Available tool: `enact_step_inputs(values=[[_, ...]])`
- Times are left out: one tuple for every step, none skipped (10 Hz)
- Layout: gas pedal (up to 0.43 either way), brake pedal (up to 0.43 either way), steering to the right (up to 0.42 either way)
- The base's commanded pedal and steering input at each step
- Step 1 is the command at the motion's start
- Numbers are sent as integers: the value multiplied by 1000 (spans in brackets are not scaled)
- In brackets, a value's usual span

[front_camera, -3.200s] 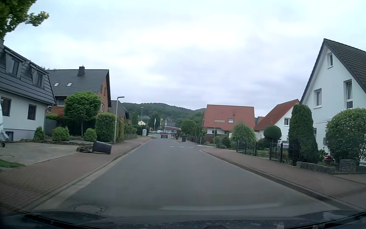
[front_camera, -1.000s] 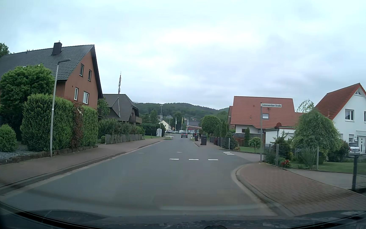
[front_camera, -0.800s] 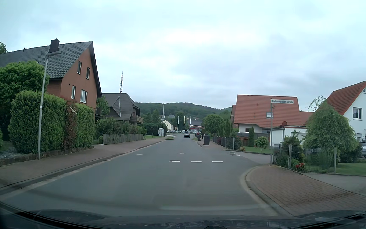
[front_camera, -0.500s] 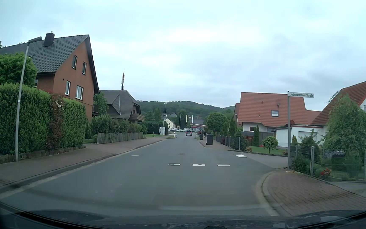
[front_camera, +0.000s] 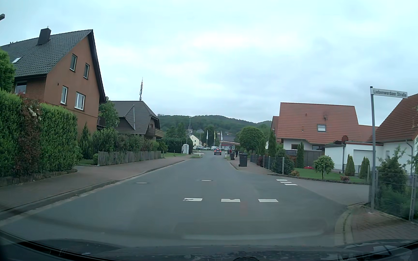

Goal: Follow the waypoints while adhering to traffic rules and regulations

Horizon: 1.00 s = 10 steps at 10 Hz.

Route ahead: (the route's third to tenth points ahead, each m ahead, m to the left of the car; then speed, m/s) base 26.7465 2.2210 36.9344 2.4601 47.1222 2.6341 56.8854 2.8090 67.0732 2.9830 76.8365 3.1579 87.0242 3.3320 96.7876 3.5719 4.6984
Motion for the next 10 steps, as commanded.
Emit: enact_step_inputs(values=[[0,183,2],[0,67,2],[0,0,2],[0,0,3],[59,0,3],[138,0,3],[197,0,5],[228,0,5],[228,0,5],[260,0,5]])
